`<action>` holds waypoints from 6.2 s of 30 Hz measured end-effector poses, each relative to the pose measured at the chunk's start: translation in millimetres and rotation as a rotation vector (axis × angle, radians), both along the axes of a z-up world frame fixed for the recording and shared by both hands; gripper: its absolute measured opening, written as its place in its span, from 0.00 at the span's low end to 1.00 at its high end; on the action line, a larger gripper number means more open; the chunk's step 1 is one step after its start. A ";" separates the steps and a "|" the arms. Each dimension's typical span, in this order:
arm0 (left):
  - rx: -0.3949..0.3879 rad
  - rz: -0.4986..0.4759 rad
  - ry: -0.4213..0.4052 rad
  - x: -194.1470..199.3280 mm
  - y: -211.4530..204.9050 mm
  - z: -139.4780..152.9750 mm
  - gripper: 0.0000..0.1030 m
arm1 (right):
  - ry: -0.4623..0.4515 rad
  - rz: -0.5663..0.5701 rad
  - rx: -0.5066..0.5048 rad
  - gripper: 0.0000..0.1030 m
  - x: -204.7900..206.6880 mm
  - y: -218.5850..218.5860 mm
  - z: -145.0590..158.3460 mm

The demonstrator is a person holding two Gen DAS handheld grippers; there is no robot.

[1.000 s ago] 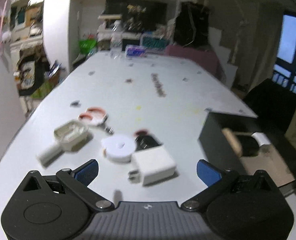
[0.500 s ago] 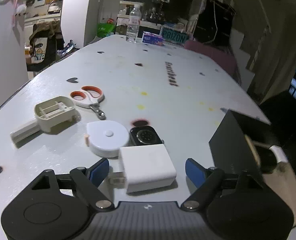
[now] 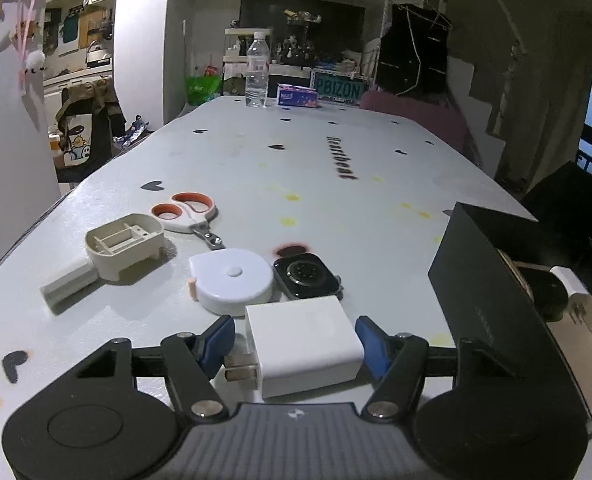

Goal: Organize rigid objects
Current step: 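Close the left gripper on the large white square charger, then carry the white square charger with the left gripper into the box and release, then withdraw the left gripper and move it to the white round tape measure, then close the left gripper on the white tape measure, then carry the tape measure with the left gripper into the box and release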

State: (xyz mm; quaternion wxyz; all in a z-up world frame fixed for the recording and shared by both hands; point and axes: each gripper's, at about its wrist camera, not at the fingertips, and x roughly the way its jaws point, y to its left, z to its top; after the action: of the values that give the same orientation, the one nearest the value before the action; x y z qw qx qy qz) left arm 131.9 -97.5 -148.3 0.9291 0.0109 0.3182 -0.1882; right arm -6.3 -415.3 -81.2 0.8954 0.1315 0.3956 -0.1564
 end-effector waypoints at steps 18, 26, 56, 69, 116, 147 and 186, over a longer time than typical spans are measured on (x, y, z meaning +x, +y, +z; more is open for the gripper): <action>-0.232 -0.293 0.111 -39.9 -80.5 87.7 0.64 | -0.009 -0.001 0.014 0.06 -0.9 -1.1 -0.5; -0.186 -0.365 0.256 -27.9 -161.6 67.2 0.64 | -0.014 0.002 0.017 0.06 -1.2 -1.7 -2.1; -0.328 -0.387 0.471 -16.4 -184.5 16.4 0.56 | -0.015 0.004 0.014 0.06 -1.2 -2.2 -3.4; -0.181 -0.404 0.364 -28.9 -167.4 44.4 0.87 | -0.015 0.003 0.015 0.07 -1.3 -2.2 -3.5; 0.088 -0.012 -0.028 7.2 55.8 53.3 1.00 | -0.014 0.003 0.014 0.06 -0.6 -2.3 -4.0; 0.031 -0.014 -0.027 50.6 39.6 5.9 0.58 | 0.003 0.003 0.001 0.06 2.7 -0.3 -6.2; 0.082 -0.501 0.087 -33.5 -157.0 24.7 0.61 | -0.003 0.004 0.012 0.07 0.8 -0.9 -6.7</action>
State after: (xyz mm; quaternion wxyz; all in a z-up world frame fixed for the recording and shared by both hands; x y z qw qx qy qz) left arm 98.4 -254.6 -123.6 0.8377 0.1189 0.3528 -0.3997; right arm -5.5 -416.2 -87.8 0.8956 0.1362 0.3953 -0.1518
